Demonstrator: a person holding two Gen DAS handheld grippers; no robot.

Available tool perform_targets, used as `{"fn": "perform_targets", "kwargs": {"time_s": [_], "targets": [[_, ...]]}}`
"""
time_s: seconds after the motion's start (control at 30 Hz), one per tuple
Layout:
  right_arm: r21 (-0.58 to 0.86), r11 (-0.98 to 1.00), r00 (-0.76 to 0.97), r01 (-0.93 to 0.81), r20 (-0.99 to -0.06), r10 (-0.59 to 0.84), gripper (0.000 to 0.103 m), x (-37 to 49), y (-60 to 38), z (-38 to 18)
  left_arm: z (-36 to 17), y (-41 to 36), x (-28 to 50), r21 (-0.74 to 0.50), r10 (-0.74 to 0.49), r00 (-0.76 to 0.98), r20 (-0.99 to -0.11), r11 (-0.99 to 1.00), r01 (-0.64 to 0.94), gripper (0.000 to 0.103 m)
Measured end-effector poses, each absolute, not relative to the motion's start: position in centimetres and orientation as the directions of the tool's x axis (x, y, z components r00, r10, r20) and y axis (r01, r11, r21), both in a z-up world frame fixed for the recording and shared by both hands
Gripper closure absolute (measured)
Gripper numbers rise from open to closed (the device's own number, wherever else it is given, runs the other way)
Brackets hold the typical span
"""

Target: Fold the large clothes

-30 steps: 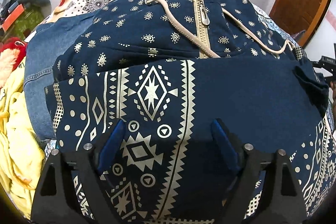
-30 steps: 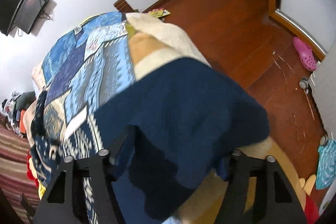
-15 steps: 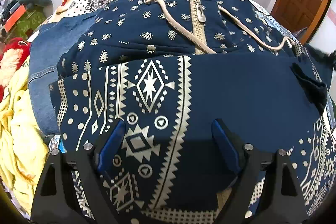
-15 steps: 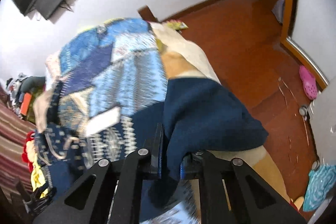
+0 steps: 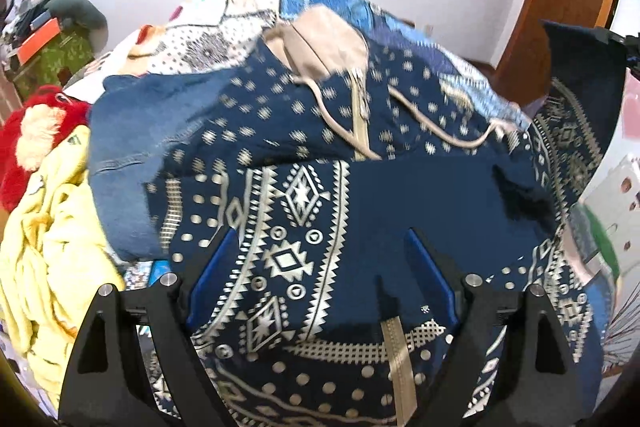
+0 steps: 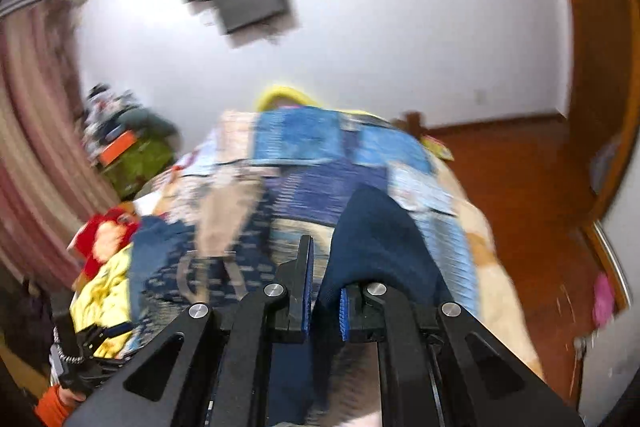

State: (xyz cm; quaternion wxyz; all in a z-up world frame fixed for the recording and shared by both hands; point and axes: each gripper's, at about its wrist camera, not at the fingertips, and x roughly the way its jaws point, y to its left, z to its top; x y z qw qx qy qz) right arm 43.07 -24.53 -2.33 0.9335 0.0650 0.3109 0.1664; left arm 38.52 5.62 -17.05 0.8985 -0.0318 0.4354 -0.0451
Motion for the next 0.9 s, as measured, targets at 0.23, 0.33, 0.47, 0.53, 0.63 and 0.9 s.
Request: {"fn": "perform_targets", "kwargs": {"time_s": [0.23,0.33,0.47,0.53,0.63,0.9], "targets": [[0.206,0.887,0.655,-0.413,-0.61,0.446,0.095,41.9,-11.5,-4.9,-14.5,9.8,35.7,-0.113,-0.087,0.664,-0.743,0.994,0.004,0.018],[0.194,0.88,0.579,-0.433,-0.688,0.437,0.095,41.7,-7.1,-9.0,-14.4,11.4,34.4,-0.09,-0.047,0.668,-0.742,0.995,-0.029,0.018],[0.18,0.902,0.461,-0.393,-0.81,0.363,0.095,41.9,-3.3,-15.9,-15.5,13.5,32.6,-0.057,-0.003,0.648,-0.761,0.996,-0.062,0.018],[0.187,0.912,0.407,-0.365,-0.849,0.336,0.095,41.6,-2.8,-19.0,-16.4,14.5,32.0,-0.064,-0.002,0.627,-0.779,0.995,-0.076,0.018],[0.15,0.934,0.314,-0.324,-0.914,0.256,0.095,41.2,-2.3,-23.1,-17.7,15.4,31.4,-0.071,-0.002,0.604,-0.797,0.993,-0.091,0.018],[0.003,0.908,0.361,-0.419,-0.917,0.17,0.095,37.8,-1.7,-22.8,-19.2,15.6,31.3,-0.094,-0.021,0.571,-0.82,0.991,-0.098,0.018]]}}
